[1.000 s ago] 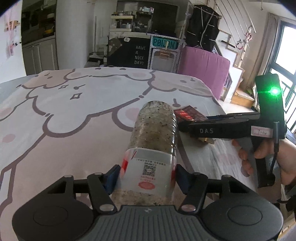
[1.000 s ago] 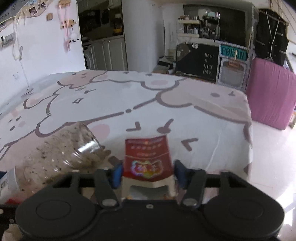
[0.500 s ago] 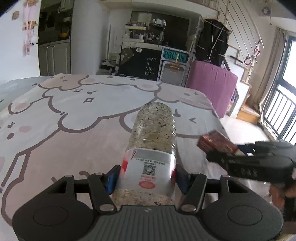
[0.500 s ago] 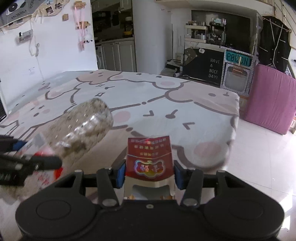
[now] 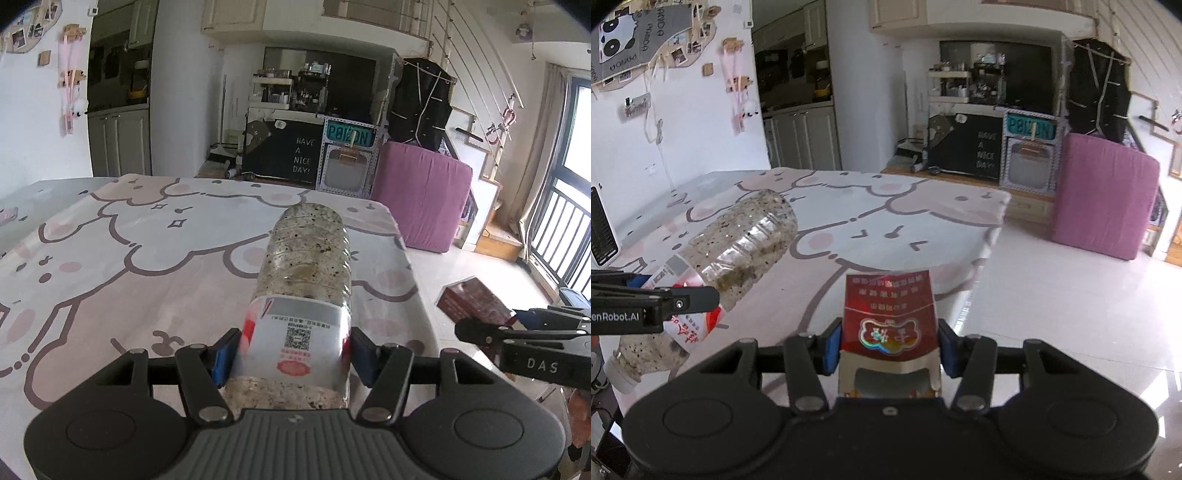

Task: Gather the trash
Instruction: 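Carry the bottle and red pack over the yellow wastebasket with both grippers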

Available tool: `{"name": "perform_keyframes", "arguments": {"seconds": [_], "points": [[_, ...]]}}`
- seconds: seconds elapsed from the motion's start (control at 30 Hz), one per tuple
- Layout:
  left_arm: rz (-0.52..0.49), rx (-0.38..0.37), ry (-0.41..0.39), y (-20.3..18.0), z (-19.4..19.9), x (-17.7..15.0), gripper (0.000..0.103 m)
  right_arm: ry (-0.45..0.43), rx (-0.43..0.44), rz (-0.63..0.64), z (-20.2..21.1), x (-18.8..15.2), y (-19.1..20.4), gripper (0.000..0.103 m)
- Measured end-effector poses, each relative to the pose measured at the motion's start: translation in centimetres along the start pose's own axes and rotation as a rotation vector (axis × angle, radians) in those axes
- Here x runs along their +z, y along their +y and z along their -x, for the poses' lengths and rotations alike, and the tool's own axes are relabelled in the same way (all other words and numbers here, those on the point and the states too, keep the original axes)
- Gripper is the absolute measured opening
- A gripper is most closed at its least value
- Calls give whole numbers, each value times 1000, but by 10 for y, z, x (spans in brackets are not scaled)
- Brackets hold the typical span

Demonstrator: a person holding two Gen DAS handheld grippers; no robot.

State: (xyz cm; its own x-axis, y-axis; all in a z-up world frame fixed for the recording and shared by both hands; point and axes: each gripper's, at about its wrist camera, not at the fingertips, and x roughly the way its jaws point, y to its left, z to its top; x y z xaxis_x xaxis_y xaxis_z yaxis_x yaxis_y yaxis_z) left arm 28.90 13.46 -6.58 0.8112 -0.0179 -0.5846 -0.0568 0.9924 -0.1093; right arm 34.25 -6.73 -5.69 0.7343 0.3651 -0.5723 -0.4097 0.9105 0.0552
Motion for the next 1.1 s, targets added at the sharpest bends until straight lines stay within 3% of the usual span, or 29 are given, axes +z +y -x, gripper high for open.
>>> {"name": "perform_keyframes", "arguments": {"seconds": [0.5, 0.87, 1.1], "points": [[-49, -76, -9, -81, 15, -12, 62, -43, -87, -62, 69, -22, -59, 52], [-123, -161, 37, -166, -10, -28, 62, -35, -184, -144, 98, -61, -134, 52], [-177, -198, 119, -210, -44, -48, 62, -7, -234, -207, 97, -93, -183, 52]]}}
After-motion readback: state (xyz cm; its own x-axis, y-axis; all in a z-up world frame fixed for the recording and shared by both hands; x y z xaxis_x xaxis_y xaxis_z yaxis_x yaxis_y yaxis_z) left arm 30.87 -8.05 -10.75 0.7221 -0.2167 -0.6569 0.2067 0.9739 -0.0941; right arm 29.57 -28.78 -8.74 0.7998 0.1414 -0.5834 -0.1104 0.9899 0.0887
